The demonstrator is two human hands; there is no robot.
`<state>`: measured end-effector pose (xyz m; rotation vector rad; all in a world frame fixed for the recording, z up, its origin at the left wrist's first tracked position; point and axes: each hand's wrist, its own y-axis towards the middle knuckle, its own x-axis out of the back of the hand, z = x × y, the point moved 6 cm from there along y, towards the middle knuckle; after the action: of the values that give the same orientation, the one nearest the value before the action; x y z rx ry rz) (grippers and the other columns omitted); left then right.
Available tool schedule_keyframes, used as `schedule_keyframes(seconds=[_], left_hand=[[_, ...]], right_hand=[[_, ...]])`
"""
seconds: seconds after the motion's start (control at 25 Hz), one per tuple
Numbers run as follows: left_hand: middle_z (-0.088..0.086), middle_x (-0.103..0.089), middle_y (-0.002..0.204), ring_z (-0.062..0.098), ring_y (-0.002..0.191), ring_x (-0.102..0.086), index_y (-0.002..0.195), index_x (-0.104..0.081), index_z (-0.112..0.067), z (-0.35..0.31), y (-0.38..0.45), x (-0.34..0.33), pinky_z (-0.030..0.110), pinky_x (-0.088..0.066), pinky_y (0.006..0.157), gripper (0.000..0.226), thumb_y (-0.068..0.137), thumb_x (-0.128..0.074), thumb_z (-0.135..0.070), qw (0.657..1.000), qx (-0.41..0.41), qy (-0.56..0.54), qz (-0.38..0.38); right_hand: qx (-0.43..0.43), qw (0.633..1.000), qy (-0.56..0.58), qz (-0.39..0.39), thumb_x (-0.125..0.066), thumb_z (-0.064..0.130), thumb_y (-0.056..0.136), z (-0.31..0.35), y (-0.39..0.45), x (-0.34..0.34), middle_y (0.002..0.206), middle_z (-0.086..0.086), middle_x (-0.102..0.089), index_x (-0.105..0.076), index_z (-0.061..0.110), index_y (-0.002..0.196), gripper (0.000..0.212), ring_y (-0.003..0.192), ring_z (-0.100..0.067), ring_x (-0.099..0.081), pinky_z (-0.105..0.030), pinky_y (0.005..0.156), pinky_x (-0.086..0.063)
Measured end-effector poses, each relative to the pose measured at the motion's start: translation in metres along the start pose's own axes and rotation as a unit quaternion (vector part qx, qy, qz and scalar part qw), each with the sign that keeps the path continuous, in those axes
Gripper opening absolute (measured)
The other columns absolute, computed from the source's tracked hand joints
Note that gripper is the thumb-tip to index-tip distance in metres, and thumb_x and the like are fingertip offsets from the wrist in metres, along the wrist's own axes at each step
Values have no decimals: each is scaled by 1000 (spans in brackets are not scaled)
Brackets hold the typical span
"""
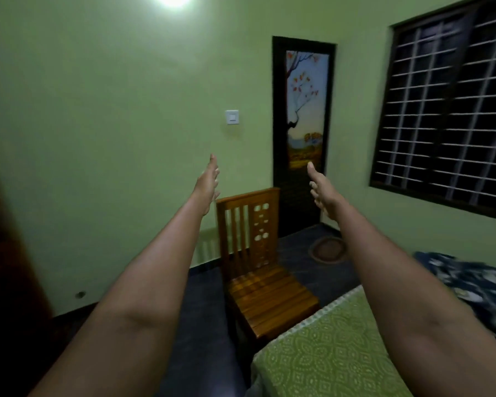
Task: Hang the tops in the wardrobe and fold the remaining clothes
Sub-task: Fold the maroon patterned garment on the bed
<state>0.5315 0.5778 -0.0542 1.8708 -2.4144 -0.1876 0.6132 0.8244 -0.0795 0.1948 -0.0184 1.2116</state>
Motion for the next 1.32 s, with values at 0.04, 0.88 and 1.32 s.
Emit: schedule_keyframes(seconds=[0.04,0.88,1.32], left_hand=[[0,-25,157,22,145,-22,151,-22,-19,2,21,-15,43,-23,116,69,96,-25,-61,1000,-2,-2,29],[3,-23,157,21,145,-22,152,-21,-16,56,56,-421,45,-21,115,72,95,-26,-61,857,14,-23,514],[6,-41,147,27,131,-42,143,-38,-14,257,87,-608,42,-40,104,58,97,-43,-48,865,128,114,471]], right_hand=[[-7,1000,-7,-29,-28,64,94,-4,6,16,159,-4,-16,-16,20,152,74,146,-22,-15,-42,116,-12],[-157,842,-100,-506,-29,68,92,-74,-157,294,159,-7,-16,-16,19,152,79,145,-25,-19,-48,115,-15],[-337,809,-101,-472,-39,37,102,-274,-105,449,126,-20,-56,-44,0,132,48,111,-34,-55,-42,92,-42]])
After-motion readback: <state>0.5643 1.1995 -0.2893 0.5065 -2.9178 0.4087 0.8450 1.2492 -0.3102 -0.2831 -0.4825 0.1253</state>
